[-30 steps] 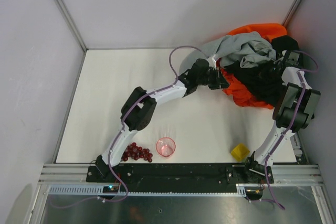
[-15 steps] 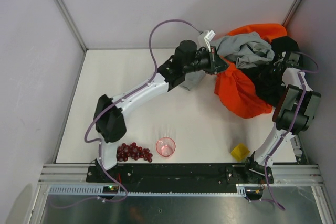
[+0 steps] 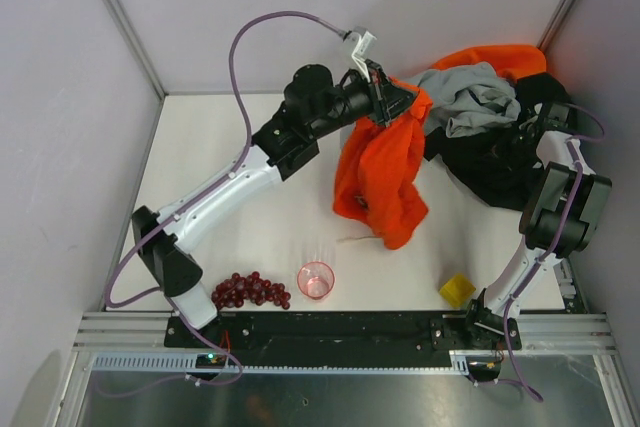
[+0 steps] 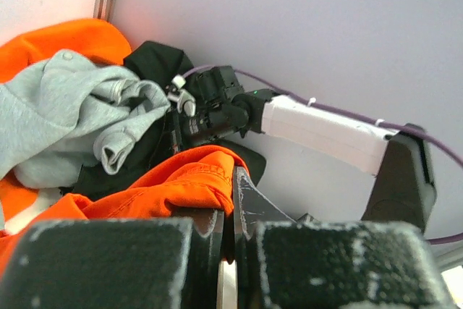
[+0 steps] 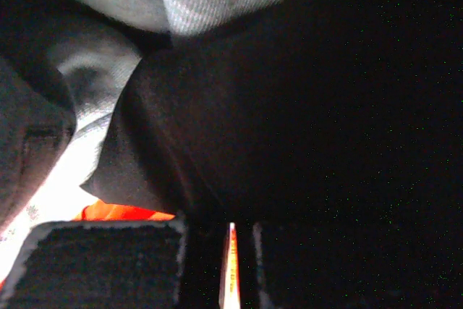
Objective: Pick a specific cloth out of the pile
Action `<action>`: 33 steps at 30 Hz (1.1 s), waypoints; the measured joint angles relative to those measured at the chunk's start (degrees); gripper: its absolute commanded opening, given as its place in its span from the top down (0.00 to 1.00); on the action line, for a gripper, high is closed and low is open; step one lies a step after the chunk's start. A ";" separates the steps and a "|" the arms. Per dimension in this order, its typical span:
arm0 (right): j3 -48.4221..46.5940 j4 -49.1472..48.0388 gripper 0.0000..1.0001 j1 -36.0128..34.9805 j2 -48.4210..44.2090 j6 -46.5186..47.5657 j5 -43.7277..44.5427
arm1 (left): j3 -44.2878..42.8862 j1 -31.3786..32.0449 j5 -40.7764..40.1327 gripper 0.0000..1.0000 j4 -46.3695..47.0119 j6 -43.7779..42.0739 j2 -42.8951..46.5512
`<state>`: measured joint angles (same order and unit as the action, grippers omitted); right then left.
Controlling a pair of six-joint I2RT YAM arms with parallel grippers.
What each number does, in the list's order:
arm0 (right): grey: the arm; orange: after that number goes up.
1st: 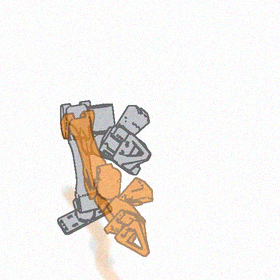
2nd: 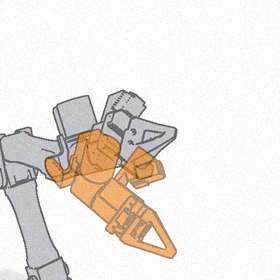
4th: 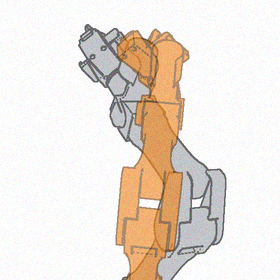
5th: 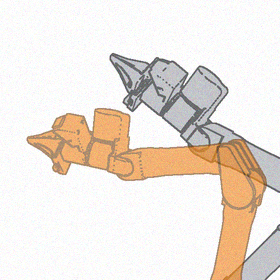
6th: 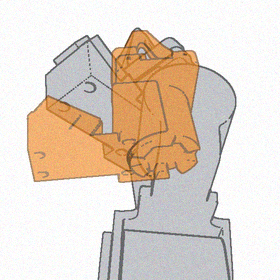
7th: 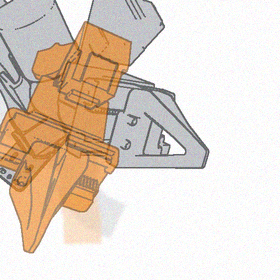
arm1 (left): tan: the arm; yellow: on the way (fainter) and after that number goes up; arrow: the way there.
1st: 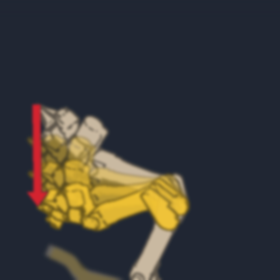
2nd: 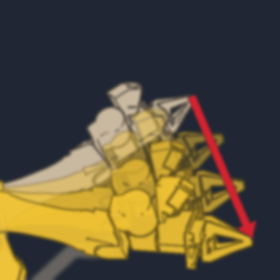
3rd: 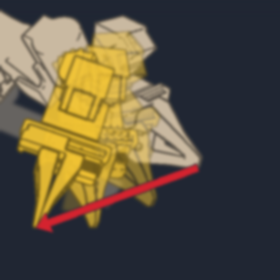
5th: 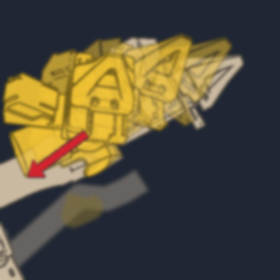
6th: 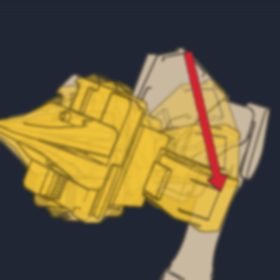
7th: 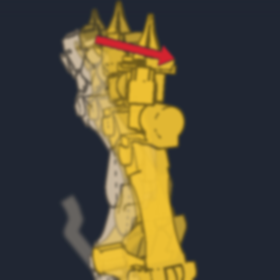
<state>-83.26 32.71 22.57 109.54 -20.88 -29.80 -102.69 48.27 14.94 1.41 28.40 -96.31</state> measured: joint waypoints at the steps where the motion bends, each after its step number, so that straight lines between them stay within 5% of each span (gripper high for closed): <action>1: 0.00 0.00 1.00 -0.04 0.00 0.02 0.04 | 0.50 0.00 -0.17 0.97 0.07 -0.22 0.00; 7: 1.01 -0.13 1.00 -0.15 -0.26 0.24 0.52 | 7.32 0.26 -0.24 0.83 -1.20 -0.42 -2.19; 12: 1.62 -0.28 1.00 -0.22 -0.39 0.81 0.76 | 15.61 0.50 -1.05 0.54 -4.00 -0.20 -5.14; 16: 1.92 -0.24 1.00 -0.22 -0.66 1.22 0.90 | 21.07 0.63 -3.78 0.19 -7.93 -0.31 -5.97; 19: 2.12 -0.22 1.00 -0.26 -0.81 1.40 0.98 | 23.32 0.66 -7.15 0.05 -10.97 -0.83 -5.97; 33: 3.10 -0.26 1.00 -0.76 -1.11 1.68 2.14 | 25.99 0.70 -21.57 0.00 -23.65 -8.35 -3.10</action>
<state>-80.16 32.45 21.80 108.42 -19.20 -27.66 -76.71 48.97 -6.63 -22.24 20.05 -99.42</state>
